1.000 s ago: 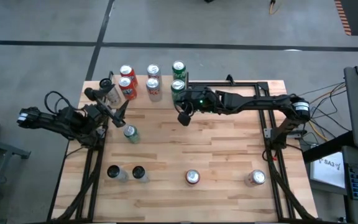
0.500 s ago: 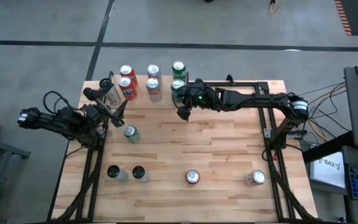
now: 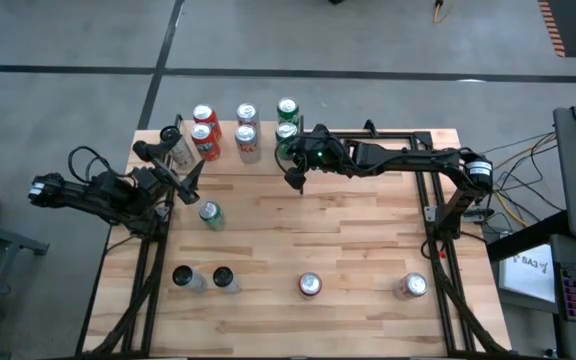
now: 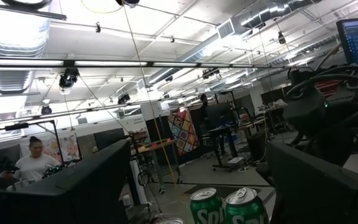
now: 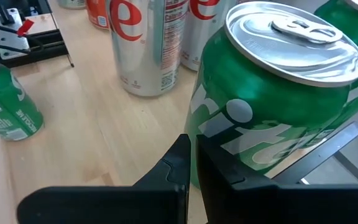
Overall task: Place canned beverage on shelf
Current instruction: Put the bottom green soda can aligned with the other green soda can on the shelf
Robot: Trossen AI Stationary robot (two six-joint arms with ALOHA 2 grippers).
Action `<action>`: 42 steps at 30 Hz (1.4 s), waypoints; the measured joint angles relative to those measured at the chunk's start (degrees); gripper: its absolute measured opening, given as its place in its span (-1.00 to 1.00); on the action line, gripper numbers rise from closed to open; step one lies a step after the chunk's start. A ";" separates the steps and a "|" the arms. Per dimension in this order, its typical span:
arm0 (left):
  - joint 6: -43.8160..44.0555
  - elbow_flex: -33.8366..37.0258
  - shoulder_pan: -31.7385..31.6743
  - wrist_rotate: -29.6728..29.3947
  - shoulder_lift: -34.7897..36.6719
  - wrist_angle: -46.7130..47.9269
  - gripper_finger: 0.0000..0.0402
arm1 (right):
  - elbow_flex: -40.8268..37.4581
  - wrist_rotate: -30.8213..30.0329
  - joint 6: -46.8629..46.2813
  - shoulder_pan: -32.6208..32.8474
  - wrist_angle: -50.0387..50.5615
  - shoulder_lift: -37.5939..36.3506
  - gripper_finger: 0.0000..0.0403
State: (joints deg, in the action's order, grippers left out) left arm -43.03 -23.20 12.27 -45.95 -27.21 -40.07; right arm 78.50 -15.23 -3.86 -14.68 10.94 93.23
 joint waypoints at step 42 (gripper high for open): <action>0.00 0.00 -0.01 -0.02 0.03 0.00 0.80 | 0.00 -1.44 -0.02 -1.25 -2.92 0.00 -0.92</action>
State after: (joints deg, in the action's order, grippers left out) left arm -43.03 -23.20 12.26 -45.98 -27.18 -40.07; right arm 78.50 -16.67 -3.88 -15.92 8.02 93.23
